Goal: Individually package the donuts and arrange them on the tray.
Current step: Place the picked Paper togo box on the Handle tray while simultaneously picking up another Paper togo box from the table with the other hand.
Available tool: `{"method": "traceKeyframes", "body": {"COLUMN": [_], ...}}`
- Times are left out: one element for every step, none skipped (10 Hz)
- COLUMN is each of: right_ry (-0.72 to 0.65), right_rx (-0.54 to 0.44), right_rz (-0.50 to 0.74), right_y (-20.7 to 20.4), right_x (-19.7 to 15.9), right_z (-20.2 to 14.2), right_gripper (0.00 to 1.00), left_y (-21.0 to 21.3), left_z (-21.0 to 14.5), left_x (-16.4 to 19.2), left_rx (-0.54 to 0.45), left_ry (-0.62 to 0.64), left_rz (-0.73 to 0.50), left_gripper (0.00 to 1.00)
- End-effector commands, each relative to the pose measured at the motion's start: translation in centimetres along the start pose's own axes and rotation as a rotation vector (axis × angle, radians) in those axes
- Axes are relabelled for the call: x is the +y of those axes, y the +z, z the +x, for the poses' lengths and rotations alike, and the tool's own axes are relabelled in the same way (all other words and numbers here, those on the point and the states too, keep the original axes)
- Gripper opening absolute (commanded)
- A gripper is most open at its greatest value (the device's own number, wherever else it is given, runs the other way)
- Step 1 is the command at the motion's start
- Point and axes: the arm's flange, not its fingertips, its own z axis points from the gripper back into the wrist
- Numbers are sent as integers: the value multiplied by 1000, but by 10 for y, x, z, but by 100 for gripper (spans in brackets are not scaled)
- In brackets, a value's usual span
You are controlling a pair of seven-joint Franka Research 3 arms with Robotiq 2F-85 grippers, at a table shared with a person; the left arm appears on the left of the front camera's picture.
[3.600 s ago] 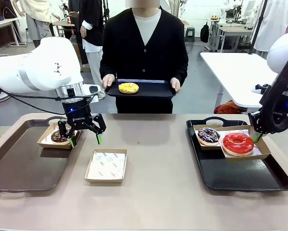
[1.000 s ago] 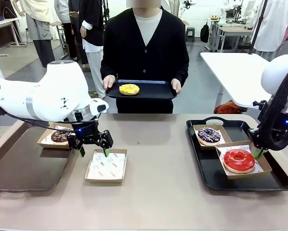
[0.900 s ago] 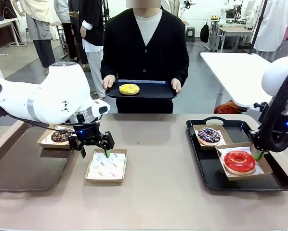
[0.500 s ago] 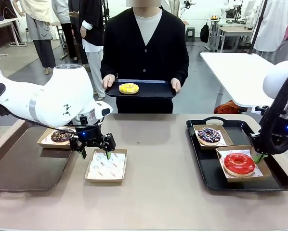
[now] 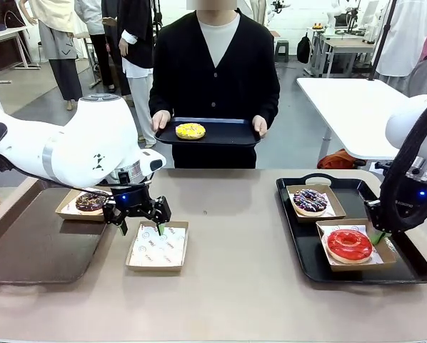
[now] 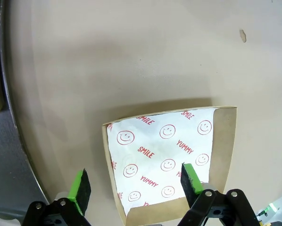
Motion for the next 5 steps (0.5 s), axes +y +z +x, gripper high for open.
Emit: {"method": "traceKeyframes", "body": {"right_ry": [16,15,14,16,16], "right_rx": [-14,-15,-16,-16,-20], "right_rz": [31,35,39,43,46], "right_y": [0,-2,-3,-3,-4], "right_x": [-2,-2,-3,-4,-4], "right_z": [9,11,12,13,14], "right_gripper": [2,2,2,2,2], "left_y": [-1,-3,-5,-7,-9], "left_z": [0,3,5,7,8], "left_x": [1,4,6,8,9], "left_rx": [-23,-18,-8,0,6], "left_ry": [37,48,50,55,58], "left_rz": [49,60,66,67,67], "left_gripper": [100,100,100,100,100]}}
